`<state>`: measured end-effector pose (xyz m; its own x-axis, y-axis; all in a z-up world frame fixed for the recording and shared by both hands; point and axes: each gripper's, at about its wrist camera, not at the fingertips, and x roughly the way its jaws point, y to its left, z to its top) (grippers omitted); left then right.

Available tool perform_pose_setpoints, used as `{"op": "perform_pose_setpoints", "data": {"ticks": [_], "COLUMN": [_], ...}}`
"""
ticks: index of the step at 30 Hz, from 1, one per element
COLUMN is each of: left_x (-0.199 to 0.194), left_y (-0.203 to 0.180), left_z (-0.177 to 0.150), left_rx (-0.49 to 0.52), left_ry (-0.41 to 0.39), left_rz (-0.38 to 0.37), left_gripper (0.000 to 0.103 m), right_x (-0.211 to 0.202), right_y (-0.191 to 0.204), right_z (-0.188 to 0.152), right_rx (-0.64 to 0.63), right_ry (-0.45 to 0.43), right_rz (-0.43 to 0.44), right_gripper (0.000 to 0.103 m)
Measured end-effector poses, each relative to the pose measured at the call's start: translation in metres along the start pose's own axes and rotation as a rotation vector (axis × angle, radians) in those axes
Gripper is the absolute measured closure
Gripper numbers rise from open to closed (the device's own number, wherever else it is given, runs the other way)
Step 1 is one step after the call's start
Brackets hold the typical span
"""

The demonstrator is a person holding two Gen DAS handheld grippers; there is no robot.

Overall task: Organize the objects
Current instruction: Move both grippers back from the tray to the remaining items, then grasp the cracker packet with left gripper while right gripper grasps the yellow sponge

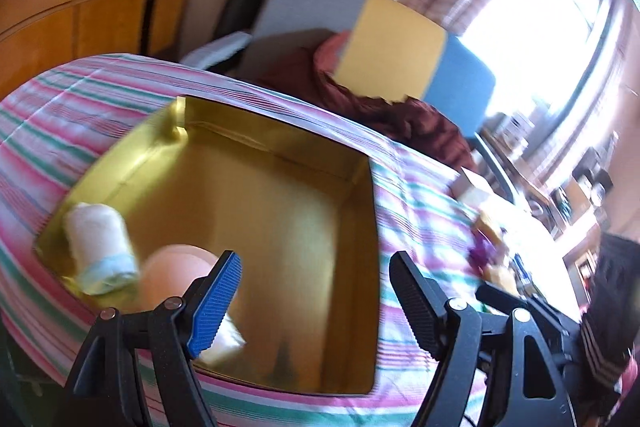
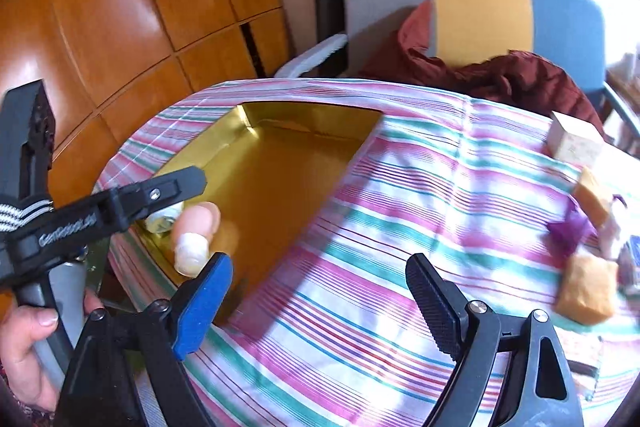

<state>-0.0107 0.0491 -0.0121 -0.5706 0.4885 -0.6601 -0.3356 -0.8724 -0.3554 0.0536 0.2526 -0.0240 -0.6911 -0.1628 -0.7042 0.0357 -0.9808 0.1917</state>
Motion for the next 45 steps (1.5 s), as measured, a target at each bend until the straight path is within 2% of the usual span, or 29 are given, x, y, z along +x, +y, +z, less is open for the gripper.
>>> {"op": "perform_pose_setpoints", "data": {"ticks": [6,10,17,20,23,27,33,35,38,41,45], "left_x": [0.007,0.009,0.015,0.017,0.017,0.019,0.021,0.024,0.026,0.027,0.027], "left_y": [-0.044,-0.070,-0.101,-0.110,-0.111,-0.112,-0.109,-0.109,-0.109,-0.112,-0.118], "left_z": [-0.022,-0.038,-0.063,-0.070,-0.075,-0.079,-0.079,-0.080,-0.083,-0.086,-0.092], "left_rx": [0.110,0.165,0.228,0.247,0.249,0.246,0.242,0.244,0.244,0.256,0.277], "left_ry": [0.039,0.072,0.131,0.147,0.161,0.172,0.176,0.183,0.192,0.200,0.210], "left_rz": [-0.096,-0.174,-0.239,-0.253,-0.260,-0.256,-0.245,-0.241,-0.245,-0.251,-0.255], "left_gripper": [0.025,0.025,0.025,0.025,0.025,0.025,0.025,0.025,0.025,0.025,0.025], "right_x": [-0.023,-0.040,-0.060,-0.060,-0.055,-0.045,-0.036,-0.045,-0.057,-0.058,-0.041], "right_y": [-0.045,-0.088,-0.171,-0.193,-0.196,-0.169,-0.121,-0.118,-0.135,-0.167,-0.190], "right_z": [-0.017,-0.034,-0.061,-0.069,-0.076,-0.073,-0.064,-0.060,-0.055,-0.047,-0.036], "right_rx": [0.048,0.114,0.358,0.424,0.453,0.397,0.293,0.255,0.270,0.336,0.321], "right_ry": [-0.007,-0.013,-0.014,0.005,0.022,0.028,0.021,-0.024,-0.083,-0.095,-0.066], "right_rz": [-0.089,-0.181,-0.304,-0.320,-0.287,-0.239,-0.081,-0.111,-0.233,-0.327,-0.377], "right_gripper": [0.013,0.011,0.011,0.011,0.011,0.014,0.015,0.015,0.015,0.014,0.014]}}
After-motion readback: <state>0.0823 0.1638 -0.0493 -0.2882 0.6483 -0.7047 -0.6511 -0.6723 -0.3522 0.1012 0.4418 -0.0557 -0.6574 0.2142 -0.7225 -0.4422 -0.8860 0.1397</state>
